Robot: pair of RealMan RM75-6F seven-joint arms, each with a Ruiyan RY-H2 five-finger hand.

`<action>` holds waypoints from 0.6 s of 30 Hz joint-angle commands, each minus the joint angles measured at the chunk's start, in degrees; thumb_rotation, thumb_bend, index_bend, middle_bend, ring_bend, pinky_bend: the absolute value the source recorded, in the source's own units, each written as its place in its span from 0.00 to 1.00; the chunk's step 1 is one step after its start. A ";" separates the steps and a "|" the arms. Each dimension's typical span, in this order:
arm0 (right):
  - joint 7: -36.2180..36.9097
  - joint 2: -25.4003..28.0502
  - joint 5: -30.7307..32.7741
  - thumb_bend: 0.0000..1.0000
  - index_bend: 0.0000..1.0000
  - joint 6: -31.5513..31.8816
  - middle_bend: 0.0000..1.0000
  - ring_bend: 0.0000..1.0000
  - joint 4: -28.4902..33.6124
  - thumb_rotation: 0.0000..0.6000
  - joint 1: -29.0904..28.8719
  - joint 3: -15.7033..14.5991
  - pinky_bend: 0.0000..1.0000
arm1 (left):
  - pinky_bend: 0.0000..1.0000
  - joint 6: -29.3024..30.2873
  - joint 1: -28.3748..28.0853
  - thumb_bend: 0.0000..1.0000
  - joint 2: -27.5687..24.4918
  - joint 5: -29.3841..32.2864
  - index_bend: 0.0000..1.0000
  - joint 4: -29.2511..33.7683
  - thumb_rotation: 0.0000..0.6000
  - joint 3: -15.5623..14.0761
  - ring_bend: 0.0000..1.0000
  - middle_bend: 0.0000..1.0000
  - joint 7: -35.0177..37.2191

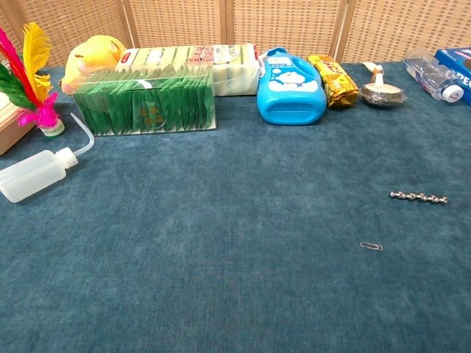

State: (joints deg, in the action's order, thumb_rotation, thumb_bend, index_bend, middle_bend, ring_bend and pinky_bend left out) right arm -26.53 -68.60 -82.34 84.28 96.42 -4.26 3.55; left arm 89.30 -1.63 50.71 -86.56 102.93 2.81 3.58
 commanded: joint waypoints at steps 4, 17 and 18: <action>0.63 0.11 0.18 0.11 0.00 -0.35 0.00 0.00 0.32 1.00 -0.05 -0.15 0.00 | 0.00 0.00 0.04 0.41 -0.03 -0.06 0.00 0.00 1.00 -0.08 0.00 0.00 -0.07; 0.04 -2.55 2.38 0.22 0.18 -9.20 0.00 0.00 1.50 1.00 -4.84 0.05 0.00 | 0.00 -0.47 -0.22 0.41 -0.15 0.19 0.00 0.57 1.00 0.01 0.00 0.00 -0.74; -0.20 -2.98 2.78 0.24 0.22 -10.01 0.00 0.00 1.49 1.00 -5.47 0.37 0.00 | 0.00 -0.60 -0.25 0.41 -0.12 0.29 0.00 0.58 1.00 0.00 0.00 0.00 -0.74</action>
State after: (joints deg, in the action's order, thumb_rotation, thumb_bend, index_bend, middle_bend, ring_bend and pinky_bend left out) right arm -25.83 -70.55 -80.34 75.71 97.98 -8.41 3.27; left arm 88.77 -1.84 50.56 -86.33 103.50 2.81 2.86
